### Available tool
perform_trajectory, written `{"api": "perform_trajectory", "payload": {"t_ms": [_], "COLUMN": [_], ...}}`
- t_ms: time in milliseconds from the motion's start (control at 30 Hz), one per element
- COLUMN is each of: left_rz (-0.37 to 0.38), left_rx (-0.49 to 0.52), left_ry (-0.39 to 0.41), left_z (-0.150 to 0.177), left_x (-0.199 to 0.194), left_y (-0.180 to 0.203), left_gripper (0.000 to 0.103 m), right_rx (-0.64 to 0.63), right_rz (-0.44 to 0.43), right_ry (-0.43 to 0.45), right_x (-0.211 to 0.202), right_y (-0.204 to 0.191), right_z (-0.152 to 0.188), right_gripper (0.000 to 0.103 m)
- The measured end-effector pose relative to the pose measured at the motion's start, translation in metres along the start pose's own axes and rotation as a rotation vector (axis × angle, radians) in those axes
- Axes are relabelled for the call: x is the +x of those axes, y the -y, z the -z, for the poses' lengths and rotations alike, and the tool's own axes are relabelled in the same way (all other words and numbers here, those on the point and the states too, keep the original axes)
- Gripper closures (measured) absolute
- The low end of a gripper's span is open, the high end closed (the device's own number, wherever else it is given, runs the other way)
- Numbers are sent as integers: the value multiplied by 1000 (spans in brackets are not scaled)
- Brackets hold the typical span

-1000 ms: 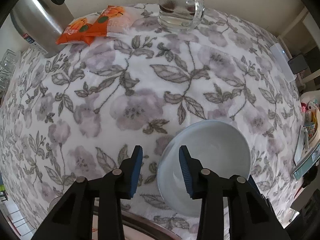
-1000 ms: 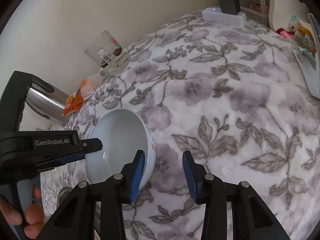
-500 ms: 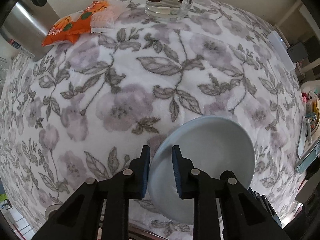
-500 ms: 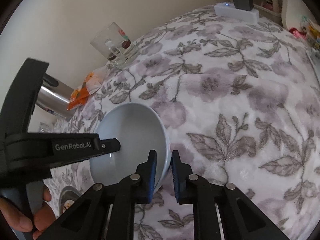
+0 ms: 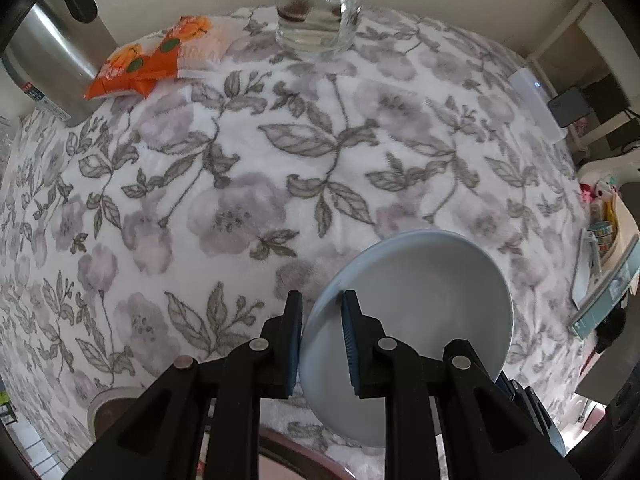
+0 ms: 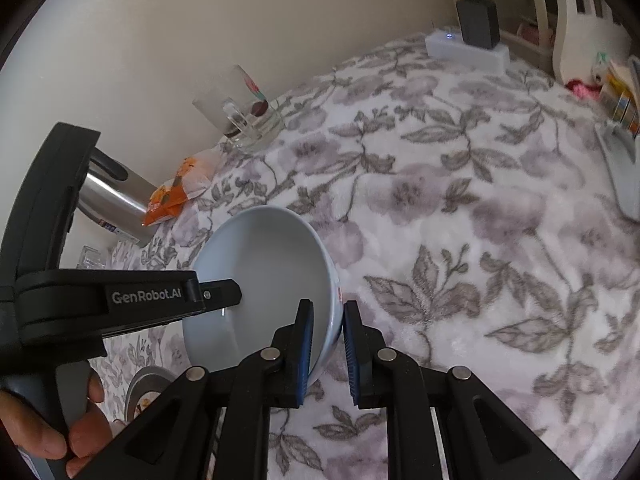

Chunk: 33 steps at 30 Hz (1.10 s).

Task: Organize plates and bowls
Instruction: 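Lift the white bowl with both tools and carry it over the basin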

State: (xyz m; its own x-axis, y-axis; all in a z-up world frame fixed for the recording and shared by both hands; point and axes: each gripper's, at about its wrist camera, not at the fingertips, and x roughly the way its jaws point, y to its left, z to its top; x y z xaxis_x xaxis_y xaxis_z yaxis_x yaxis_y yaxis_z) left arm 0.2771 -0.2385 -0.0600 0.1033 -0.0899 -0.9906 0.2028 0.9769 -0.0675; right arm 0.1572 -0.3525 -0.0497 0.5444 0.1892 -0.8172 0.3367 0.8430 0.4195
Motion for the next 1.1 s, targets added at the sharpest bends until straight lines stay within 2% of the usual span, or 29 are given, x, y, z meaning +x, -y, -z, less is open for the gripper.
{"api": "perform_trajectory", "payload": {"t_ms": [233,567,1100], "left_rz": [29,93,162], "left_rx": [5,-8,-89], "left_ry": [47,159,287], "left_z": [10,40,86], "left_x": [-31,-78,-116], "left_y": [-4,-19,-60], "left_gripper": [82,82,82], "right_rx": [-36,-83,-181], "right_rz": [0,-19,-73], "right_ry": [41,66,71], "right_x": [-27,-59,-84], "right_y": [-12,-30,-65], "right_z": [2,13,39], "right_gripper": [87,87,87]}}
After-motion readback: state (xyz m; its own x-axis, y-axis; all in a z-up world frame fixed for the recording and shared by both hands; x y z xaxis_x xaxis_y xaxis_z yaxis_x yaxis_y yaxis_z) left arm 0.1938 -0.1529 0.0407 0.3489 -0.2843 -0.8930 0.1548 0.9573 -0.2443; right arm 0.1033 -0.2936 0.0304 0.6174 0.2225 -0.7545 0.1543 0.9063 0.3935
